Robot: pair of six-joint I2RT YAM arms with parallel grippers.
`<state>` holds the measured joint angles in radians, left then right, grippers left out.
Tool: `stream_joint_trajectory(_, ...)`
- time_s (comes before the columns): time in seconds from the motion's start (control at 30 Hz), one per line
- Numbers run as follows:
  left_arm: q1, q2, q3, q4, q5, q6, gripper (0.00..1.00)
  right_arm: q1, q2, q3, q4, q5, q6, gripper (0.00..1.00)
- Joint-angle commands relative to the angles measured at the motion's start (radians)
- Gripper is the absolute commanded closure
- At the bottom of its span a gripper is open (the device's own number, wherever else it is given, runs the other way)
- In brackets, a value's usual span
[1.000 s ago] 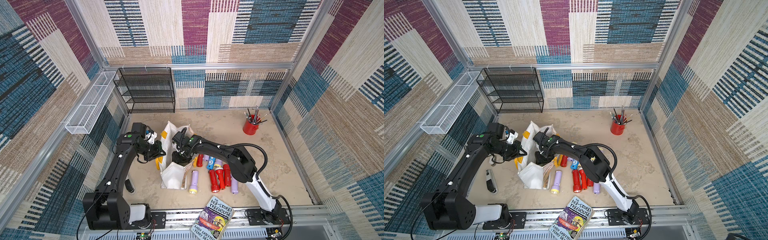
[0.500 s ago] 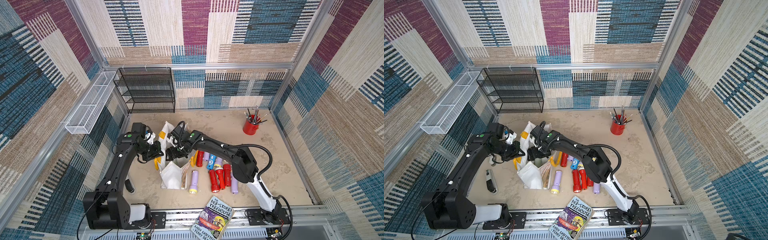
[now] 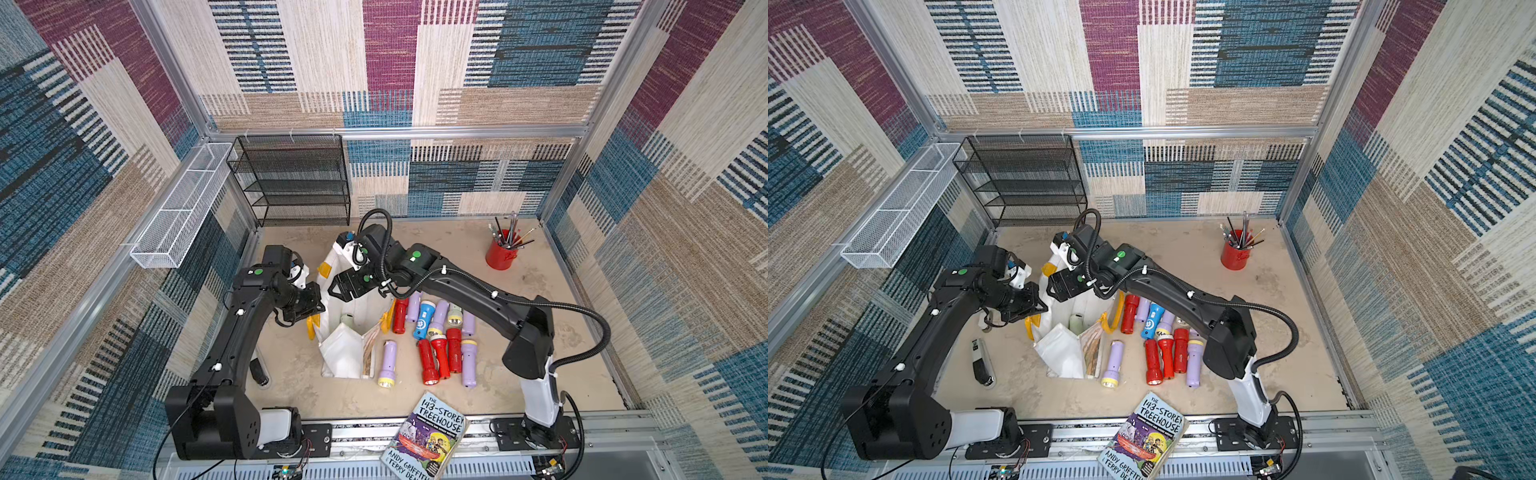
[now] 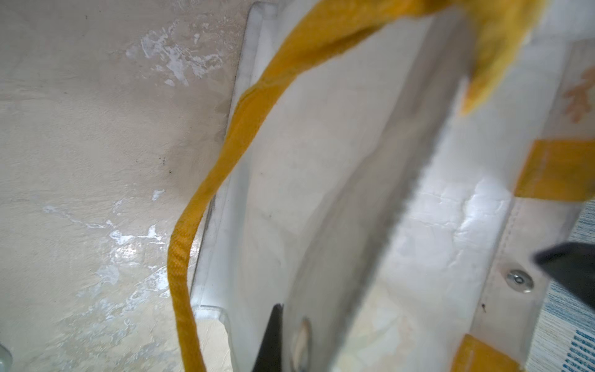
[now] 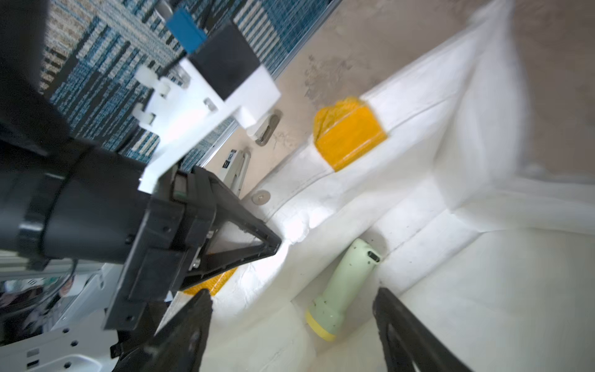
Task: Put the flashlights into the tote bags
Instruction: Place the flashlight in the canvas bag, then pick up the flashlight from the center of the board.
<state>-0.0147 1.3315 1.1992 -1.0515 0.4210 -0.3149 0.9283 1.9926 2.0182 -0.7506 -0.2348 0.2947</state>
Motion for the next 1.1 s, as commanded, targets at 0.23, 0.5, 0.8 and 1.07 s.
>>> stream_joint_trajectory(0.23, 0.001, 0.014, 0.021, -0.015, -0.033, -0.011, 1.0, -0.073, -0.331, -0.32, 0.122, 0.248, 0.072, 0.19)
stream_joint_trajectory(0.5, 0.001, 0.018, 0.013, -0.017, -0.043, 0.007, 1.0, -0.333, -0.679, -0.753, 0.058, 0.164, 0.279, 0.21)
stream_joint_trajectory(0.8, 0.001, 0.026, 0.018, -0.021, -0.048, 0.013, 1.0, -0.379, -0.819, -0.967, -0.159, 0.167, 0.391, 0.22)
stream_joint_trajectory(1.07, 0.001, 0.031, 0.012, -0.021, -0.047, 0.015, 1.0, -0.379, -0.858, -1.146, -0.231, 0.087, 0.467, 0.28)
